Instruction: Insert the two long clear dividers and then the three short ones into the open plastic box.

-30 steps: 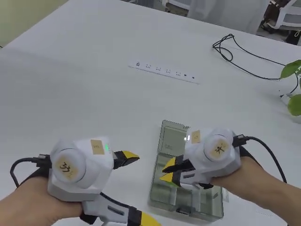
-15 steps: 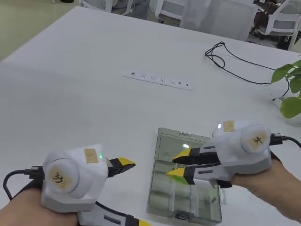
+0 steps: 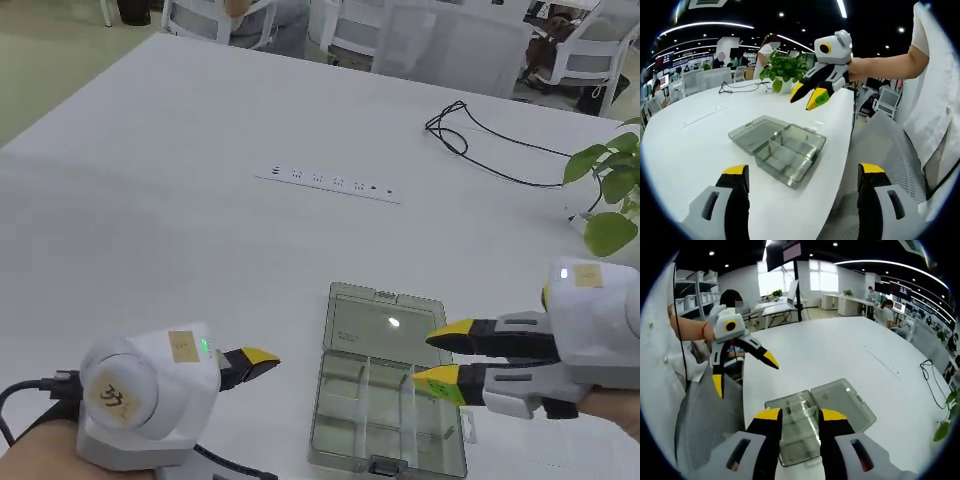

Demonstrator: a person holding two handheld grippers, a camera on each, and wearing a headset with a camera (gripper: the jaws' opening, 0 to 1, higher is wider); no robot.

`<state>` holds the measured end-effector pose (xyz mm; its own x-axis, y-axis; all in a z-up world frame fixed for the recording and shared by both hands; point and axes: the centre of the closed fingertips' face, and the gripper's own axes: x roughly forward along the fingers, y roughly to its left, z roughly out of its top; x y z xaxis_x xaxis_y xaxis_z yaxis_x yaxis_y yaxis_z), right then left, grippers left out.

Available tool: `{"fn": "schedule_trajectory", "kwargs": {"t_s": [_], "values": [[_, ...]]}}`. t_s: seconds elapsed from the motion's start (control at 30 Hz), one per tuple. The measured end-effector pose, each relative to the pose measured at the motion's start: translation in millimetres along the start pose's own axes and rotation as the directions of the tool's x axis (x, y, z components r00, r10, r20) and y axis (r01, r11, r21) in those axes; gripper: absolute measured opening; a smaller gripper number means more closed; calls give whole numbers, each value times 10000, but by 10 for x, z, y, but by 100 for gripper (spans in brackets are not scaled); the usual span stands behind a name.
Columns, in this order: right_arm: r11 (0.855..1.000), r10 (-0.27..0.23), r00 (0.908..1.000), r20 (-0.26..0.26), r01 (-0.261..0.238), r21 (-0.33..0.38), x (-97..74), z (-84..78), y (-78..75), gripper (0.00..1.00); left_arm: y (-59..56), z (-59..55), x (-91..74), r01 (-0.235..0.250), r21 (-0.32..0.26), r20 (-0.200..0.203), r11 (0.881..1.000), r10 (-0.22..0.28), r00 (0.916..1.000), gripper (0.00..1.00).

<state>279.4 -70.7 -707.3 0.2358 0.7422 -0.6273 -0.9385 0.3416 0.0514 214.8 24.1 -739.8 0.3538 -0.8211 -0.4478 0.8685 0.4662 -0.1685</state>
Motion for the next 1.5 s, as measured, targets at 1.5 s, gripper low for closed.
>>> {"fn": "schedule_trajectory", "kwargs": {"t_s": [1.5], "values": [[9671, -197, 8368, -5472, -1229, -2228, -483, -2006, -705, 45, 93, -94, 7, -148, -313, -237, 9994, 141, 9996, 92]]}}
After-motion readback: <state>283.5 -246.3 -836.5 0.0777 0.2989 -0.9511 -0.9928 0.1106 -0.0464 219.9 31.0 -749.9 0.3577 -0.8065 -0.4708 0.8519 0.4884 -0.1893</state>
